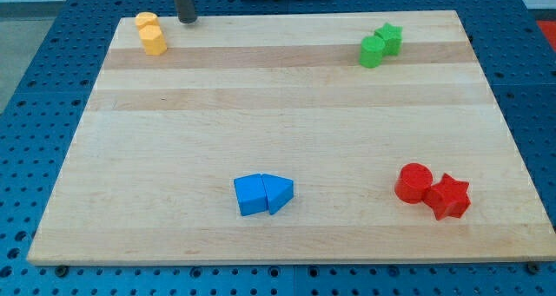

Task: Slightly touch the right side of the yellow heart

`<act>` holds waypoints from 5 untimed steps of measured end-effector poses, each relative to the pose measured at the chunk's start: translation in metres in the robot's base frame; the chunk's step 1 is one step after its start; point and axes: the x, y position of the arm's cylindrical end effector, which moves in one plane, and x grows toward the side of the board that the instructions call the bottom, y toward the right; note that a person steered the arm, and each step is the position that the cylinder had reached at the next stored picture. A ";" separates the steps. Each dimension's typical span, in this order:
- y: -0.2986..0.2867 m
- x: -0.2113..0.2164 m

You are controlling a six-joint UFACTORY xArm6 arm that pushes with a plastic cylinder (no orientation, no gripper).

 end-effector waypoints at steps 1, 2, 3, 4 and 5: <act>0.000 0.000; 0.000 0.000; -0.059 0.000; -0.063 0.000; -0.069 0.010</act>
